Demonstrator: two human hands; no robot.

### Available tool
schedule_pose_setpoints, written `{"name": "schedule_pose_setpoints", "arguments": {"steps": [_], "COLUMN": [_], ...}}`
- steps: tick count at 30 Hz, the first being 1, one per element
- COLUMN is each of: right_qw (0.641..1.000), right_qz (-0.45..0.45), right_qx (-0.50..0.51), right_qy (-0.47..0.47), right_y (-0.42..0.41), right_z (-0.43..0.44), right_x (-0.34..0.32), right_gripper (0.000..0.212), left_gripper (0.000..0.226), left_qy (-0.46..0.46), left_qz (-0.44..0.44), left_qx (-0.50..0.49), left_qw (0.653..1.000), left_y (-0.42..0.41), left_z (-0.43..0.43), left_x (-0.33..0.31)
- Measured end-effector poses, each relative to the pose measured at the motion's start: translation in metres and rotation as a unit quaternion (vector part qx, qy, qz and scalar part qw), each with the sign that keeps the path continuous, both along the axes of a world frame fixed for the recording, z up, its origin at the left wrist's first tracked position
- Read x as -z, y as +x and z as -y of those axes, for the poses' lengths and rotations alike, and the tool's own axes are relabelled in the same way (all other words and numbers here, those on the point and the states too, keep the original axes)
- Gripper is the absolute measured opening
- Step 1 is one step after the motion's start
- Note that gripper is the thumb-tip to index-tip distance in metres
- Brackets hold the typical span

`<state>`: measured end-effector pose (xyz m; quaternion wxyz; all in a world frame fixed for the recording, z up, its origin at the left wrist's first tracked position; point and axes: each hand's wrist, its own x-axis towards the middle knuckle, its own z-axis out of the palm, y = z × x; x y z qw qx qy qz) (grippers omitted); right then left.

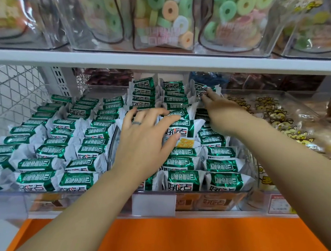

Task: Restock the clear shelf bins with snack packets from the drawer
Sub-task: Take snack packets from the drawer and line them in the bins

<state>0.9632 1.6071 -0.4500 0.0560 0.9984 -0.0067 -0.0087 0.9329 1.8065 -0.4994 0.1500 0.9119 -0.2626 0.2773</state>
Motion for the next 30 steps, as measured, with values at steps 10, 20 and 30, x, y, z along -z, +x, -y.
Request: {"name": "schedule_pose_setpoints", "arguments": {"steps": [10, 20, 30], "right_qw": [0.999, 0.906, 0.913], "right_qz": [0.018, 0.325, 0.312], "right_qx": [-0.009, -0.195, -0.006], "right_qy": [0.043, 0.19, 0.262], "right_y": [-0.025, -0.125, -0.104], "right_z": [0.004, -0.063, -0.07], "right_x": [0.004, 0.023, 0.02], "right_gripper": [0.079, 0.02, 0.027], "left_gripper": [0.045, 0.026, 0.031], "left_qy": [0.032, 0.03, 0.032], "left_qz": [-0.022, 0.017, -0.057], "left_qx": [-0.006, 0.054, -0.002], "left_qw": [0.999, 0.998, 0.998], "left_y": [-0.008, -0.081, -0.109], "left_z": [-0.002, -0.108, -0.178], "left_x": [-0.004, 0.007, 0.009]}}
